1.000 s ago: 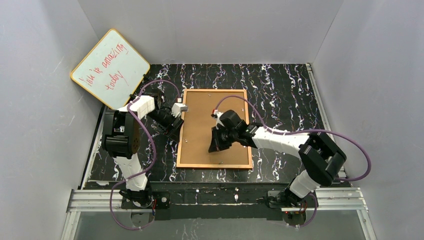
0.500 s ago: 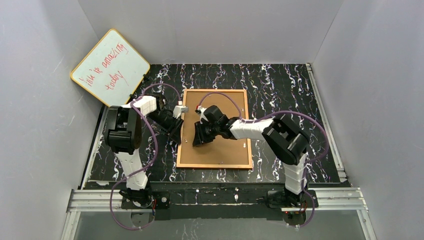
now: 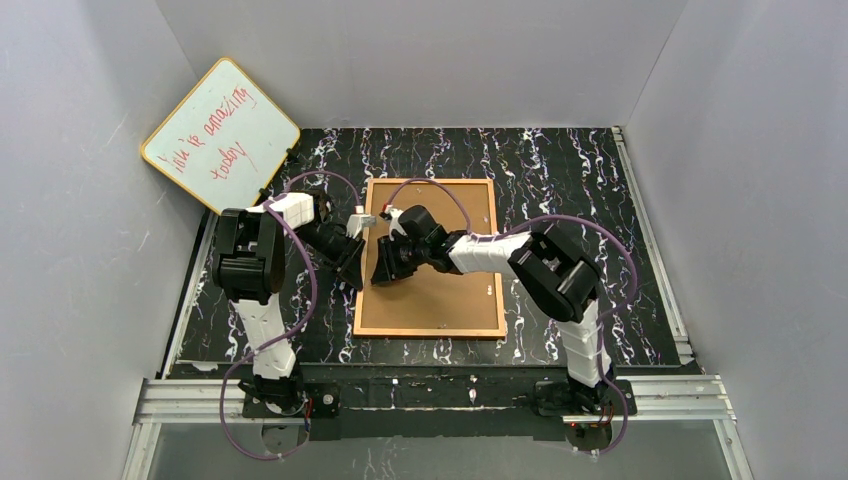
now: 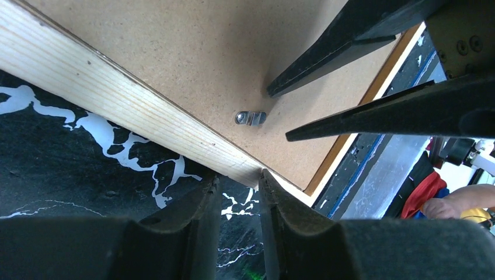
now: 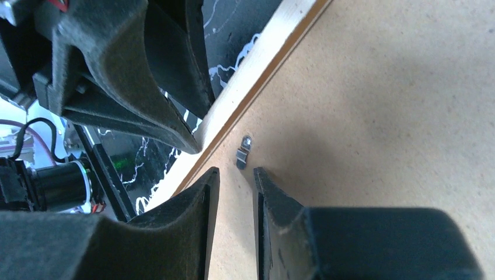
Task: Put the photo into the frame
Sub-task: Install the photo frame at the center of the board.
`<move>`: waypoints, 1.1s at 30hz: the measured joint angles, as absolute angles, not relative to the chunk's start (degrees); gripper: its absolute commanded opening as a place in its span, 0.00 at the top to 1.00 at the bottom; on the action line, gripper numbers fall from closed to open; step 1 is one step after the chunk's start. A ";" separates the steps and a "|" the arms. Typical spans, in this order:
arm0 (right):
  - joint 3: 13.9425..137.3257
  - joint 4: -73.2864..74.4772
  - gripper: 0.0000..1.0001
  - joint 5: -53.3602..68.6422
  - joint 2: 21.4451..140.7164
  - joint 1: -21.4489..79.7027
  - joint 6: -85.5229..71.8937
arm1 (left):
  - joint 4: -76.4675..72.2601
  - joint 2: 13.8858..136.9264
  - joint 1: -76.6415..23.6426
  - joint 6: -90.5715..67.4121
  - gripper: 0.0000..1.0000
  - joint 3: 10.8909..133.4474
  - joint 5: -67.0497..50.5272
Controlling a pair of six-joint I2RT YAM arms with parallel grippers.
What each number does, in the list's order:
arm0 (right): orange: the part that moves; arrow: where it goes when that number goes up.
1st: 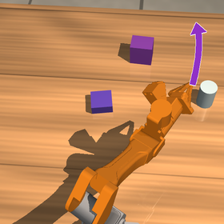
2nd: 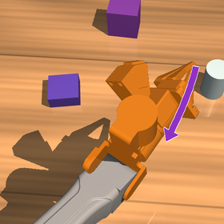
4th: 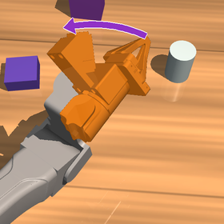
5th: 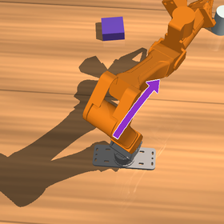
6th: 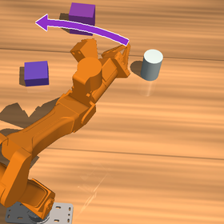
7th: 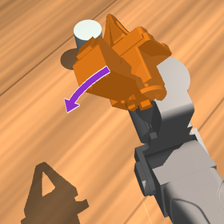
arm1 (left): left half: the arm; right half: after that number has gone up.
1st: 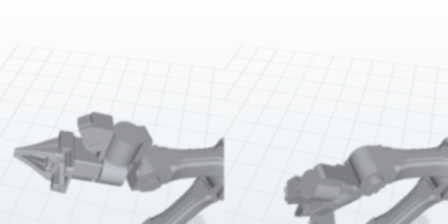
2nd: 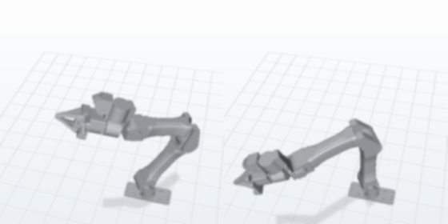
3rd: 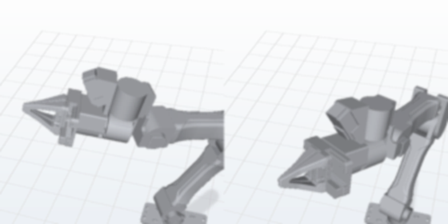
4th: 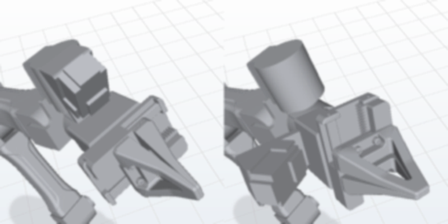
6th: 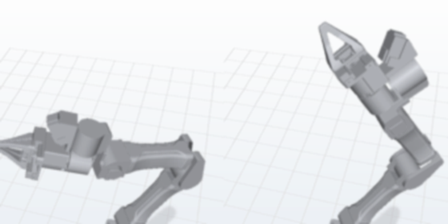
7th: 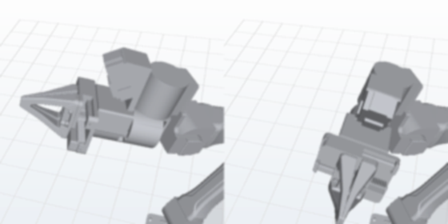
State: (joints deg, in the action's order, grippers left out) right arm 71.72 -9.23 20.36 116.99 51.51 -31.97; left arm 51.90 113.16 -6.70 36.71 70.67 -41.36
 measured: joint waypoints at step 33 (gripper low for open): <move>72.27 -19.42 0.71 23.62 121.56 51.48 -40.56 | 51.70 113.16 -6.35 34.46 0.89 70.32 -41.45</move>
